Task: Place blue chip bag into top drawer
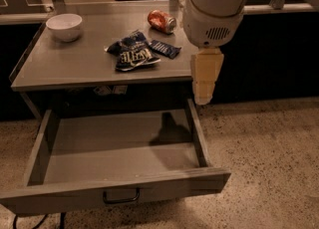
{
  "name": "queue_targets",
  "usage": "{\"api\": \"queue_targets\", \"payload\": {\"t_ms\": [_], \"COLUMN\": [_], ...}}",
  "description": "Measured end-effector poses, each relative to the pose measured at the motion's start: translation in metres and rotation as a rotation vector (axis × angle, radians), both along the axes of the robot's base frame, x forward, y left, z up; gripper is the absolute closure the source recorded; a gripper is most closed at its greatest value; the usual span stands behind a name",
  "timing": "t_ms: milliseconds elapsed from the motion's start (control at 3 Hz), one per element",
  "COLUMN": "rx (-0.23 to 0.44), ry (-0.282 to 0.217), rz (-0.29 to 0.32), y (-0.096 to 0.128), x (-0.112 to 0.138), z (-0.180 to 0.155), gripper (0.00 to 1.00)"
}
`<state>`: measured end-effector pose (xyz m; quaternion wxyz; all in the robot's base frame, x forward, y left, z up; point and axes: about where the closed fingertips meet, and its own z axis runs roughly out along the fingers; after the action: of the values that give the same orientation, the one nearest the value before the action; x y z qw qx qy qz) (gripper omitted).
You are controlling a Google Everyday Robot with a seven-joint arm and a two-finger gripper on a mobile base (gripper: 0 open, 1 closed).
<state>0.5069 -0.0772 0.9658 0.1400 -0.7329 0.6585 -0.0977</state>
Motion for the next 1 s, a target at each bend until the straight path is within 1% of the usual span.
{"api": "queue_targets", "payload": {"t_ms": [333, 667, 1000], "rx": [0.089, 0.292, 0.473], "ry": [0.021, 0.013, 0.081], "rz": [0.033, 0.116, 0.316], "y": [-0.003, -0.010, 0.018], "x": [0.002, 0.034, 0.072], "z": [-0.003, -0.006, -0.019], "gripper": [0.00, 0.00, 0.00]}}
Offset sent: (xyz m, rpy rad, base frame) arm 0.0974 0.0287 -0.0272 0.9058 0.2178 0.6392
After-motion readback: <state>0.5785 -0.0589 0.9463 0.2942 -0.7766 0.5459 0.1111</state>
